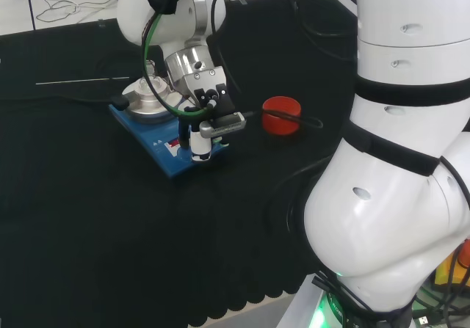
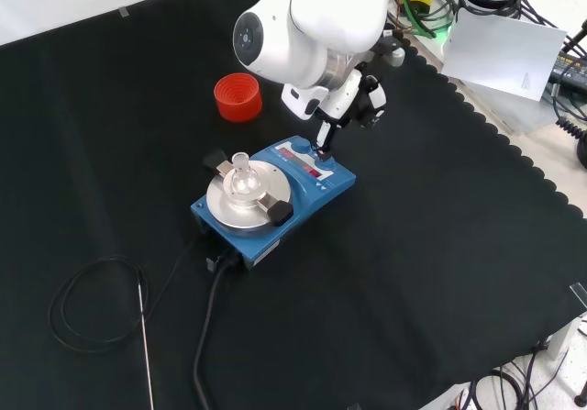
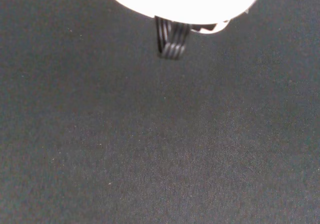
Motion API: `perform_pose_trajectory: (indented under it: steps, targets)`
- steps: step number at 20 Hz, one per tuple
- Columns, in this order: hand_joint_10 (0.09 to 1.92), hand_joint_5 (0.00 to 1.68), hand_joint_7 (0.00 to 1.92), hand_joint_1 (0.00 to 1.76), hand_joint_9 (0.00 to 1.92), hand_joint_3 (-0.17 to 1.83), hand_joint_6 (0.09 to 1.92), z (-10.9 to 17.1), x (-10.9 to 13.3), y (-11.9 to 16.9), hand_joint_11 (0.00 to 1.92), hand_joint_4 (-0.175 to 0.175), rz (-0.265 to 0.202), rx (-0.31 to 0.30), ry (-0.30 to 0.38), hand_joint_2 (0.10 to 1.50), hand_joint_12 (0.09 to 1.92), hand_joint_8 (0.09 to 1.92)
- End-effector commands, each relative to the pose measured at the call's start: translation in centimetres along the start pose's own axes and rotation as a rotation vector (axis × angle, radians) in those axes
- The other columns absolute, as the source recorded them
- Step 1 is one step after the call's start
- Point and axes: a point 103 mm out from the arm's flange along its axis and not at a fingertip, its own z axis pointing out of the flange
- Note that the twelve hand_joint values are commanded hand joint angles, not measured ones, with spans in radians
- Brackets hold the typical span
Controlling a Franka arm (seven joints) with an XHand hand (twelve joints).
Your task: Turn on the heater.
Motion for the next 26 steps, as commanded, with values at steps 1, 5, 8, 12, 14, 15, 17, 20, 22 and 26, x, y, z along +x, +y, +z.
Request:
perform_pose_trajectory:
  steps: [1,5,8,12,14,15,17,20,22,26]
  targets:
    - [1.46,0.33,1.5,1.41,1.64,1.11,0.43,0.5,-0.9,0.4,1.24,-0.032,-0.001,0.009,0.007,0.58,1.35,1.56]
    - [1.45,0.33,1.5,1.41,1.64,1.11,0.43,0.5,0.1,0.4,1.24,-0.032,0.011,0.016,-0.004,0.58,1.35,1.56]
    - [1.45,0.34,1.5,1.41,1.64,1.12,0.44,0.6,0.1,0.5,1.24,-0.032,0.012,0.016,-0.002,0.58,1.35,1.56]
    - [1.45,0.34,1.5,1.41,1.64,1.12,0.44,0.6,0.1,0.6,1.24,-0.033,0.007,0.02,0.002,0.58,1.35,1.56]
    - [1.45,0.34,1.5,1.4,1.64,1.12,0.44,0.6,-0.3,0.5,1.24,-0.033,0.0,0.02,0.008,0.58,1.35,1.56]
    - [1.45,0.34,1.5,1.4,1.64,1.12,0.45,0.4,-0.6,0.5,1.24,-0.033,-0.003,0.018,0.011,0.58,1.35,1.56]
    - [1.45,0.34,1.5,1.4,1.64,1.12,0.45,-0.2,-0.8,0.0,1.24,-0.033,-0.009,0.005,0.013,0.58,1.35,1.56]
    - [1.45,0.34,1.5,1.4,1.64,1.12,0.45,-1.6,-0.6,-0.8,1.24,-0.033,-0.015,-0.026,0.012,0.58,1.35,1.56]
    - [1.45,0.34,1.5,1.4,1.64,1.12,0.46,-2.4,-0.4,-1.4,1.24,-0.033,-0.016,-0.044,0.01,0.58,1.35,1.56]
    - [1.45,0.34,1.5,1.4,1.64,1.12,0.46,-3.2,-0.3,-2.0,1.24,-0.034,-0.023,-0.063,0.009,0.58,1.35,1.56]
